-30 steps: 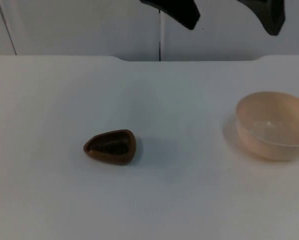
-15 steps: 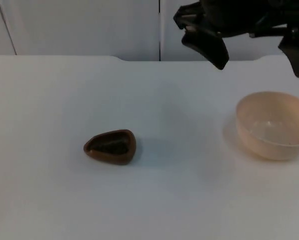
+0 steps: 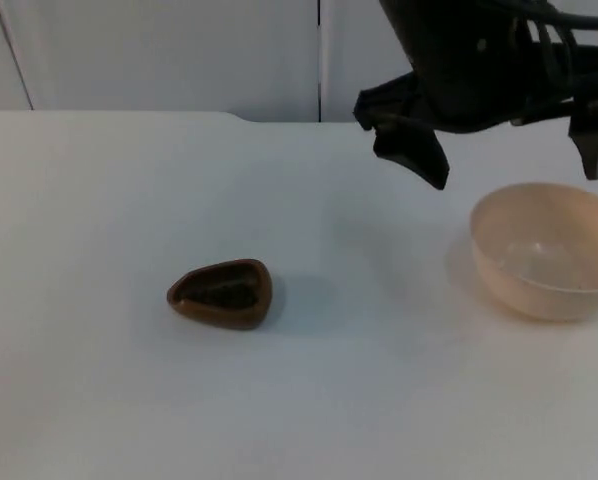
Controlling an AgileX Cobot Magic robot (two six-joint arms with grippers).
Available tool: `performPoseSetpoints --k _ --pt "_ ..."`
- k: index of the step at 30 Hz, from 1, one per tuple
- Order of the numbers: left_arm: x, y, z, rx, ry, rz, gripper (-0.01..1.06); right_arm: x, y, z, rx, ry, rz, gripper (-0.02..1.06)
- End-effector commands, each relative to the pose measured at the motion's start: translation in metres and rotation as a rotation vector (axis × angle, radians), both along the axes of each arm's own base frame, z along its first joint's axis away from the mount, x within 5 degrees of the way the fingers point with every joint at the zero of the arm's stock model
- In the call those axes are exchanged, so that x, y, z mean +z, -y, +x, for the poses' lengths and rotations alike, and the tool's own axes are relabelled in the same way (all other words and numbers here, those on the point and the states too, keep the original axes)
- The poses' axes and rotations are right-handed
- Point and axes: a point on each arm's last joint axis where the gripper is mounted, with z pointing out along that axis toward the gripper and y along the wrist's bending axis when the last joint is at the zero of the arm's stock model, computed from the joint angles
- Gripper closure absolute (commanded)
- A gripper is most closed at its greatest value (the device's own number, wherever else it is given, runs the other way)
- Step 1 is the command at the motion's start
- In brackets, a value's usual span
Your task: Pick up the bowl with the left hand and pour the coffee beans from the cup into the bowl with the right hand.
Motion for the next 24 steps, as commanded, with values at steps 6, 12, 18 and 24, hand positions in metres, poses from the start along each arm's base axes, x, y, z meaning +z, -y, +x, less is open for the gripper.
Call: performPoseSetpoints --k 6,12,18,24 --pt "-0.020 0.004 0.007 0.084 -0.010 0.030 0.06 0.000 0.000 0.000 -0.008 0.009 0.004 -0.01" --pt "-0.035 0.004 0.017 0.197 -0.014 0.077 0.06 0.000 0.000 0.000 -0.008 0.009 0.004 -0.01" --pt "-0.052 0.018 0.021 0.200 -0.058 0.093 0.06 0.000 0.000 0.000 -0.008 0.009 0.004 -0.01" --pt "-0.060 0.033 0.028 0.211 -0.074 0.090 0.06 0.000 0.000 0.000 -0.008 0.009 0.004 -0.01"
